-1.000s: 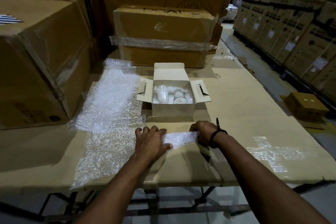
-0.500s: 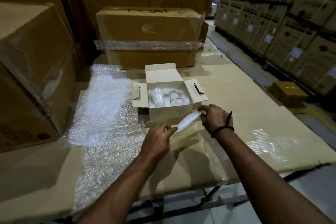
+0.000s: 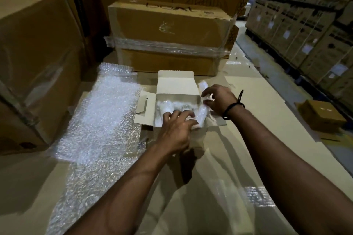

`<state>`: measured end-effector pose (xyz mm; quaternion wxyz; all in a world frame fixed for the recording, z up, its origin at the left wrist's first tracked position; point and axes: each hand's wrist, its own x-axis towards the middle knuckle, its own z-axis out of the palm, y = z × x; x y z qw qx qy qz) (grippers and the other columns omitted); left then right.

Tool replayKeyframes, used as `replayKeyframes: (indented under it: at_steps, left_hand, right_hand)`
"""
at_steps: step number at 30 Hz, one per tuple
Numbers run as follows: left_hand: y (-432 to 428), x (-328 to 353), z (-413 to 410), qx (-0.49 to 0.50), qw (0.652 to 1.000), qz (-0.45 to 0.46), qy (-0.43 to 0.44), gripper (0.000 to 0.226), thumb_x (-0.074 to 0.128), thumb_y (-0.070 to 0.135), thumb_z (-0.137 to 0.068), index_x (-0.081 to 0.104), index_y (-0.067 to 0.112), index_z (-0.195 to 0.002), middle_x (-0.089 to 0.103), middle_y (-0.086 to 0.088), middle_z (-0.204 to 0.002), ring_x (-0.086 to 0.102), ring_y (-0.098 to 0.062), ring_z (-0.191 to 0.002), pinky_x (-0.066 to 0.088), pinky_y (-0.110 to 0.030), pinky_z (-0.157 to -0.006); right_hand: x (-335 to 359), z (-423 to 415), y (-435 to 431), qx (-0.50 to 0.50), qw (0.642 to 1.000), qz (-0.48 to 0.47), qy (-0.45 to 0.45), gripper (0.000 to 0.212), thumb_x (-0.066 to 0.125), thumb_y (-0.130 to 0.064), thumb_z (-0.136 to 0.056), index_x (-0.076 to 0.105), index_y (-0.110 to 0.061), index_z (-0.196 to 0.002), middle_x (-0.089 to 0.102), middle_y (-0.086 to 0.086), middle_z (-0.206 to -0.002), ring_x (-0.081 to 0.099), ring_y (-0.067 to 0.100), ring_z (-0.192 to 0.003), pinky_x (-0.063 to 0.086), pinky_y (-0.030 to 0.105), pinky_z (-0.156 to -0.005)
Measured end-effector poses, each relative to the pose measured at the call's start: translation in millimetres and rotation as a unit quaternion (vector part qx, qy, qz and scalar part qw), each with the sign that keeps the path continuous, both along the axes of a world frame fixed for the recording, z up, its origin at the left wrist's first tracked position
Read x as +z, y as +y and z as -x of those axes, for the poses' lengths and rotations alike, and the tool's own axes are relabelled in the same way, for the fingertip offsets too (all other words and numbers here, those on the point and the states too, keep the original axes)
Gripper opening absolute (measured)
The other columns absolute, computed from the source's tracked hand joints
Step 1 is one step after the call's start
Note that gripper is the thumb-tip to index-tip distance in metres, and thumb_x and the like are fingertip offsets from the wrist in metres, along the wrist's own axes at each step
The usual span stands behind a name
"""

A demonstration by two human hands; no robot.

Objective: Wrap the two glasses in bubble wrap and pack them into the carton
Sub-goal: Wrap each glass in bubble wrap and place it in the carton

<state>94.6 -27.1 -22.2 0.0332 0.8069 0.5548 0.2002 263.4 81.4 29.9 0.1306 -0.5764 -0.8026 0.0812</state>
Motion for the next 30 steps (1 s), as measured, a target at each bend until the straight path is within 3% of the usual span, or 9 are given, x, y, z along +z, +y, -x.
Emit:
replayKeyframes:
  at_steps: [5,7,10,13,16,22,26,30]
  left_hand:
    - [33,6,-14,-0.02,0.996,0.079,0.038,0.041,0.046,0.017,-0.088,0.063,0.026,-0.125,0.044,0.013,-0.148,0.045,-0.018,-0.12,0.026,-0.037,-0.093]
    - [42,8,-19,-0.027,0.986,0.158,0.051,0.047,0.042,0.034,-0.085,0.061,0.025,-0.128,0.049,0.01,-0.146,0.049,-0.02,-0.12,0.03,-0.039,-0.096]
    - [49,5,-23,-0.009,0.975,0.221,0.001,0.065,0.03,0.049,-0.074,0.064,0.024,-0.124,0.062,0.001,-0.132,0.055,-0.022,-0.114,0.034,-0.041,-0.098]
    - [52,-2,-23,-0.001,0.974,0.229,0.001,0.06,0.032,0.051,-0.077,0.067,0.026,-0.119,0.066,-0.001,-0.124,0.059,-0.024,-0.106,0.043,-0.042,-0.094]
    - [50,-5,-23,0.019,0.977,0.21,-0.012,0.058,0.036,0.051,-0.08,0.066,0.027,-0.123,0.064,0.005,-0.129,0.059,-0.021,-0.11,0.045,-0.041,-0.094]
    - [31,-13,-18,-0.003,0.999,0.026,-0.019,0.037,0.053,0.037,-0.085,0.066,0.024,-0.117,0.066,0.008,-0.12,0.053,-0.014,-0.1,0.036,-0.032,-0.083]
    - [36,-10,-23,-0.004,0.989,0.142,0.038,0.035,0.044,0.046,-0.094,0.068,0.031,-0.115,0.069,0.012,-0.112,0.049,-0.012,-0.097,0.035,-0.036,-0.091]
    - [41,-6,-27,0.0,0.987,0.145,0.066,0.043,0.04,0.05,-0.089,0.069,0.03,-0.113,0.069,0.009,-0.112,0.053,-0.016,-0.099,0.036,-0.039,-0.091]
  right_hand:
    - [-4,7,35,0.068,0.993,0.015,-0.096,0.045,0.072,-0.022,-0.082,0.05,-0.028,-0.121,0.065,0.004,-0.105,0.059,0.028,-0.093,0.047,0.034,-0.079]
    - [-11,8,45,0.081,0.991,0.042,-0.093,0.051,0.074,-0.024,-0.081,0.044,-0.028,-0.122,0.065,0.002,-0.103,0.058,0.027,-0.091,0.046,0.034,-0.075]
    - [-20,10,60,0.108,0.984,0.041,-0.137,0.044,0.073,-0.036,-0.08,0.049,-0.029,-0.116,0.064,-0.001,-0.103,0.054,0.024,-0.095,0.042,0.033,-0.075]
    - [-26,15,70,0.154,0.967,0.006,-0.201,0.037,0.071,-0.044,-0.079,0.059,-0.031,-0.111,0.065,-0.002,-0.102,0.051,0.022,-0.101,0.038,0.036,-0.081]
    - [-31,18,77,0.183,0.953,-0.021,-0.24,0.031,0.071,-0.046,-0.078,0.065,-0.033,-0.106,0.062,-0.004,-0.109,0.047,0.023,-0.106,0.037,0.039,-0.09]
    - [-20,13,86,0.194,0.951,0.04,-0.238,0.03,0.067,-0.04,-0.081,0.065,-0.038,-0.112,0.064,-0.011,-0.118,0.047,0.019,-0.115,0.033,0.04,-0.097]
    - [-15,12,84,0.205,0.924,0.091,-0.308,0.047,0.065,-0.053,-0.077,0.057,-0.043,-0.122,0.06,-0.011,-0.124,0.044,0.018,-0.123,0.032,0.043,-0.104]
    - [-19,18,84,0.197,0.915,0.116,-0.333,0.051,0.061,-0.058,-0.078,0.055,-0.043,-0.126,0.055,-0.008,-0.132,0.038,0.021,-0.128,0.032,0.043,-0.105]
